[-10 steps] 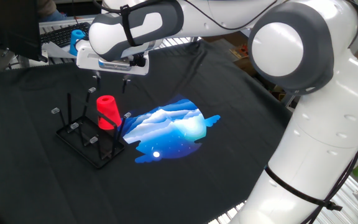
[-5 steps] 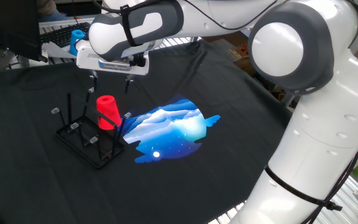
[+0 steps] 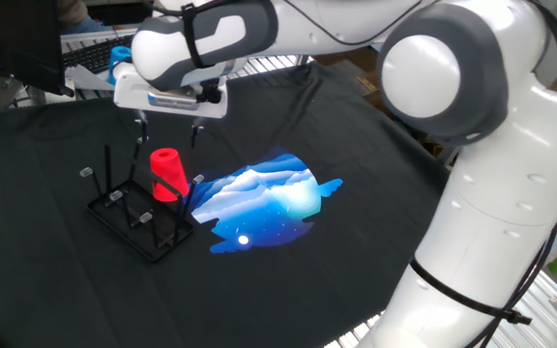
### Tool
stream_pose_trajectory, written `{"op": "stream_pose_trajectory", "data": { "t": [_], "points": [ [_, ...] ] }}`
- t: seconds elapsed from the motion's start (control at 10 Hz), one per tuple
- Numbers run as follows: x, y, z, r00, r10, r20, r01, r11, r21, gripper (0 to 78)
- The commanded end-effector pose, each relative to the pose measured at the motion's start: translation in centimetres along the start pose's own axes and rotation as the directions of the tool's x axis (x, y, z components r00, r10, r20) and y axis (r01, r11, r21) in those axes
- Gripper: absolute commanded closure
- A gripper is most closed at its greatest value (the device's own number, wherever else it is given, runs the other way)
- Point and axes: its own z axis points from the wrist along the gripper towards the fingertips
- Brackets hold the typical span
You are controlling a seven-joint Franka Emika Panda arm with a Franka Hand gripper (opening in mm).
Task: Take the cup off the cup rack
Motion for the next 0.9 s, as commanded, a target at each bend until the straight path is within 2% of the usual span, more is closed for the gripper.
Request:
{"op": "stream_pose_trajectory", "data": {
  "t": [0.1,0.2,0.5,0.7,0.9],
  "points": [
    [-0.1,0.7,0.5,1.0,0.005,0.008,-0.005,1.0,0.006,0.1],
    [-0.2,1.0,0.9,1.0,0.006,0.011,-0.006,1.0,0.018,0.1],
    [-0.1,1.2,1.7,1.0,0.014,0.011,-0.015,1.0,0.02,0.1],
    [-0.1,1.2,2.1,1.0,0.011,0.013,-0.012,1.0,0.022,0.1],
    [-0.4,0.6,3.3,1.0,0.003,0.023,-0.004,1.0,0.025,0.1]
  ]
}}
